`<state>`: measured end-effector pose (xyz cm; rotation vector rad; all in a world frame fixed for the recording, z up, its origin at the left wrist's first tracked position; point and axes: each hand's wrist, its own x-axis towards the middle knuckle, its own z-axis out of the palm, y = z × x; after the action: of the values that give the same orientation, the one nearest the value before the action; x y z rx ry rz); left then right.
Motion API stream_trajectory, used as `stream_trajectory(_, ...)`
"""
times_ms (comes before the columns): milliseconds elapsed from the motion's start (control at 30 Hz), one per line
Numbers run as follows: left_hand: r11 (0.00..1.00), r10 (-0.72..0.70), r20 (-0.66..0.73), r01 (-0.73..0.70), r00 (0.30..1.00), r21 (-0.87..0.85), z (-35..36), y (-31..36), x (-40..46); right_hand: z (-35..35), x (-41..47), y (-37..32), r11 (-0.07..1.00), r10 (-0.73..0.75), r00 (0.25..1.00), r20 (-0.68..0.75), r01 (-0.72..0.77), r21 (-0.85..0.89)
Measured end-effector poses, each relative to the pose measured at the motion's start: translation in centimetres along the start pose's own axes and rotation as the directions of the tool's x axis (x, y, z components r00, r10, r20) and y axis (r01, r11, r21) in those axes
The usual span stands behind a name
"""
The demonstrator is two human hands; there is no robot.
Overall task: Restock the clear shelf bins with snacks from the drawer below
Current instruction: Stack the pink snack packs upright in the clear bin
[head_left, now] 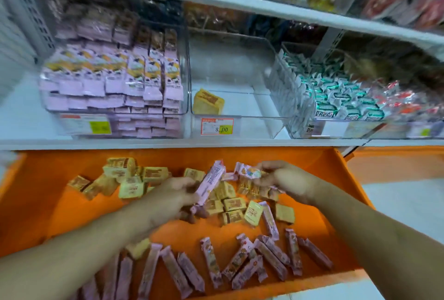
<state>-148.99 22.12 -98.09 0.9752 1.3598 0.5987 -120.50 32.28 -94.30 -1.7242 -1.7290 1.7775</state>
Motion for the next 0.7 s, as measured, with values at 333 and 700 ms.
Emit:
stream_trajectory(333, 0.970, 0.173, -0.122, -0.191, 0.977, -0.148, -6.3, 6.9, -12.4, 11.8, -9.2, -12.5, 0.895, -0.395, 0.915, -0.083, 0.404, 0.191)
stream_trajectory(700, 0.957, 0.269, -0.224, -0.287, 0.937, -0.050, -8.8, 9.1, -15.1, 16.4, -9.6, -17.5, 0.800, -0.548, 0.808, -0.217, 0.582, 0.146)
